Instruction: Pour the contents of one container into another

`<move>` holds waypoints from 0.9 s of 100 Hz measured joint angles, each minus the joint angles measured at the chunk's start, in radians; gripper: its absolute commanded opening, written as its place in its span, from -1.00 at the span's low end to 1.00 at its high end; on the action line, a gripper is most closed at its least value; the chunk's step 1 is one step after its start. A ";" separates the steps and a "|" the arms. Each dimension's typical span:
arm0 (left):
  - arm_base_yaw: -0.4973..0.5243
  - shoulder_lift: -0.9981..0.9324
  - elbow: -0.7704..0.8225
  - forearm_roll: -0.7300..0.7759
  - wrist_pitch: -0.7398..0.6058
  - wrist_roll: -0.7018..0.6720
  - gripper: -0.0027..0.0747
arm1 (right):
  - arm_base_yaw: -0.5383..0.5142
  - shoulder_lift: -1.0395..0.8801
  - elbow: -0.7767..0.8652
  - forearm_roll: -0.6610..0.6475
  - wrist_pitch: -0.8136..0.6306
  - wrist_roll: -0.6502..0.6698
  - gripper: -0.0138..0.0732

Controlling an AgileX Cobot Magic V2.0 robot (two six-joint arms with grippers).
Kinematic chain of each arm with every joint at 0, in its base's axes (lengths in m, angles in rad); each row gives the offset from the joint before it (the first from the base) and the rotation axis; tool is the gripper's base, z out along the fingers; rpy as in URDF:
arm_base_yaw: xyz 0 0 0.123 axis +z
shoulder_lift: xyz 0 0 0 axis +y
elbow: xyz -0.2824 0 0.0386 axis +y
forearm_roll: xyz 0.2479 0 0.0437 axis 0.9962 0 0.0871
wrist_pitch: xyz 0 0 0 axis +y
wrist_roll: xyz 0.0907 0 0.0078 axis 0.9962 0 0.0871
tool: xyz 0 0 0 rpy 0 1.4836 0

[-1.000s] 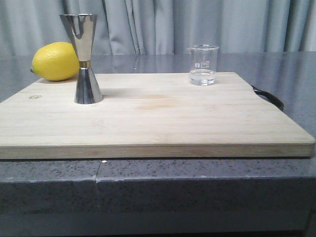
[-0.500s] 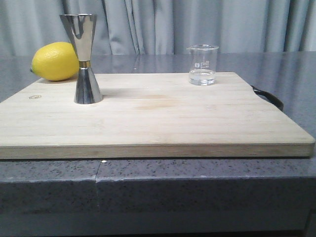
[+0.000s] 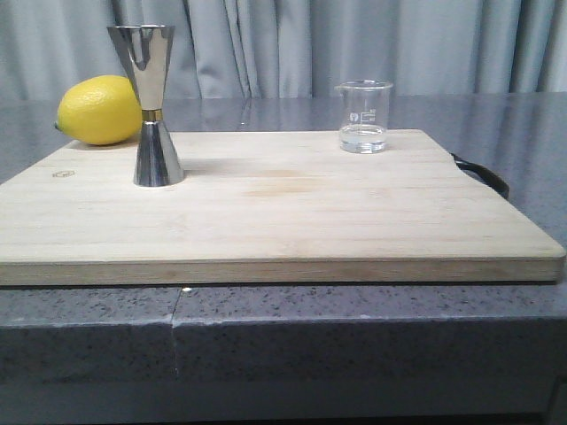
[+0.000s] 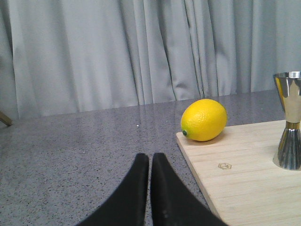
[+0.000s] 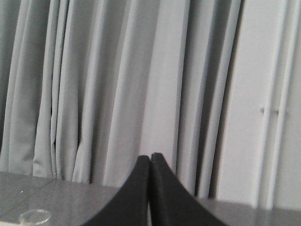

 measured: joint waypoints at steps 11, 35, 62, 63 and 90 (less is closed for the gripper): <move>0.000 0.000 0.000 0.000 0.000 0.000 -0.98 | 0.000 0.000 0.009 0.361 0.169 -0.293 -0.84; 0.000 0.000 0.000 0.000 0.000 0.000 -0.98 | -0.009 0.000 0.222 0.615 0.047 -0.461 -0.84; 0.000 0.000 0.000 0.000 0.002 0.000 -0.98 | -0.061 0.000 0.391 0.619 -0.116 -0.324 -0.84; 0.000 0.000 0.000 0.000 0.002 0.000 -0.98 | -0.061 0.000 0.391 0.619 -0.116 -0.324 -0.84; 0.000 0.000 0.000 0.000 0.002 0.000 -0.98 | -0.062 0.000 0.391 0.574 -0.130 -0.296 -0.84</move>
